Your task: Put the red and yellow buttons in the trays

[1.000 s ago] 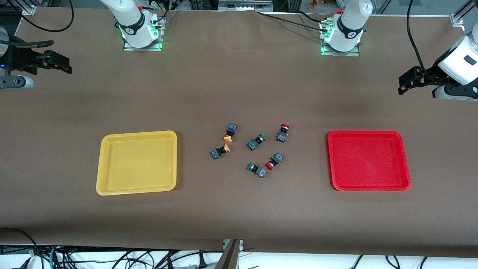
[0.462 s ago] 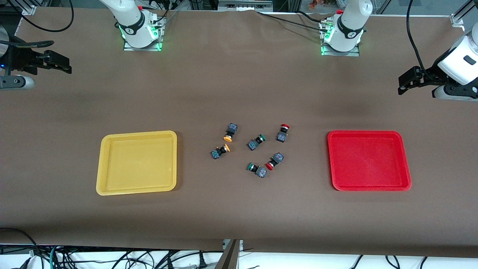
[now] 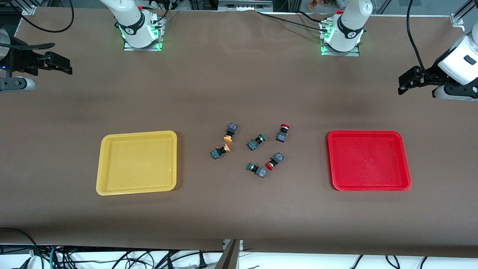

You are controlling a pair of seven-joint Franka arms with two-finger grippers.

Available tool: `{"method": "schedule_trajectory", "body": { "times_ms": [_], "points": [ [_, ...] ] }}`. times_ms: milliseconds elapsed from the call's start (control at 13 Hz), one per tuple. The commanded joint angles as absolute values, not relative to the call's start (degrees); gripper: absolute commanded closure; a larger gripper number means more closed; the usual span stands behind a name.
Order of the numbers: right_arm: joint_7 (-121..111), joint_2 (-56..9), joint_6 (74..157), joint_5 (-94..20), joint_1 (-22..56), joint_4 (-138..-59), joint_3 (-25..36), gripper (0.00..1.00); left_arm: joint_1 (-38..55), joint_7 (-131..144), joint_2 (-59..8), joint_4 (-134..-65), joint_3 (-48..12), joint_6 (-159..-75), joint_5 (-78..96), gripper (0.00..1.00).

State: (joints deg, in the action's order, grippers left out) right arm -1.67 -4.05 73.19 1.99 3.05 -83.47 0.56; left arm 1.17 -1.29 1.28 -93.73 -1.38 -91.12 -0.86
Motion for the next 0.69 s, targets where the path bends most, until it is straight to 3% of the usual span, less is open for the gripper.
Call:
{"method": "schedule_trajectory", "body": {
  "times_ms": [0,615],
  "points": [
    [-1.05,-4.65,72.78,2.2,2.55,-83.76,0.0,0.0,1.58,-0.88,0.97,-92.2,-1.14,-90.09,-0.09,0.0],
    [-0.18,-10.1,73.56,2.29,3.51,-83.85,-0.44,0.0,1.67,-1.32,0.62,-92.2,-1.23,-89.74,0.0,0.0]
  ]
}}
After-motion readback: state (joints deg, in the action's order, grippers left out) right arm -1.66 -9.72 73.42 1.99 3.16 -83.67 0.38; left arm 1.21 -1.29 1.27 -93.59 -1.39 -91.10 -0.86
